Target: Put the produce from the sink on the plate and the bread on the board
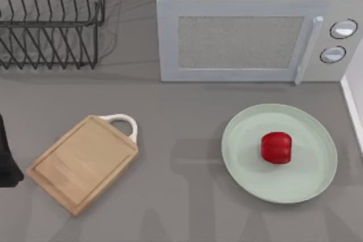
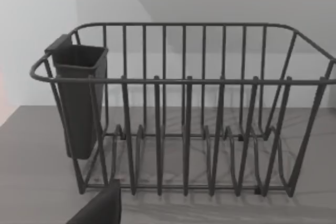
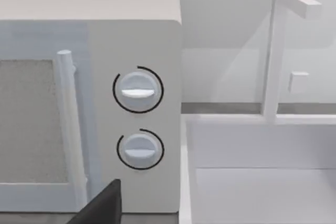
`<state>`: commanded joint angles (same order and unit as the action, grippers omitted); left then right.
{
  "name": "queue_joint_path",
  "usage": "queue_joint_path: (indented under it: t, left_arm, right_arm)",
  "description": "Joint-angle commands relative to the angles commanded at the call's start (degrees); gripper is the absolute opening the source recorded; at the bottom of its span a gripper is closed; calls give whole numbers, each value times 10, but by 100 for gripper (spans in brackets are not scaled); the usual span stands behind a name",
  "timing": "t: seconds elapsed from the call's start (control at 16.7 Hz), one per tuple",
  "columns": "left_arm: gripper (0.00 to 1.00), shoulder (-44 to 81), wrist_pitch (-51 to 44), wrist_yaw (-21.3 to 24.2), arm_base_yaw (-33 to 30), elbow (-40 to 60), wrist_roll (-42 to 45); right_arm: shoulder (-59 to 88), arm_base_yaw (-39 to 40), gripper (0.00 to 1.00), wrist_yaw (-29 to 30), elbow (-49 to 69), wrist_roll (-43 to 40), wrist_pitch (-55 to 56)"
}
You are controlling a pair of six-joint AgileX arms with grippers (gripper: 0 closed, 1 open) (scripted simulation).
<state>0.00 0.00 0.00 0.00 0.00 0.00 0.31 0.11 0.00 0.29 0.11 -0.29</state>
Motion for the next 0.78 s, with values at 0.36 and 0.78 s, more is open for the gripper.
queue_joint_path:
  t: [0.36, 0.78]
  left_arm:
    - [100, 0, 0, 0, 0, 0, 0]
    - [100, 146, -92, 1, 21, 107, 70]
  right_arm:
    - [-3, -1, 100, 0, -3, -1, 3]
    - [-3, -1, 100, 0, -3, -1, 3]
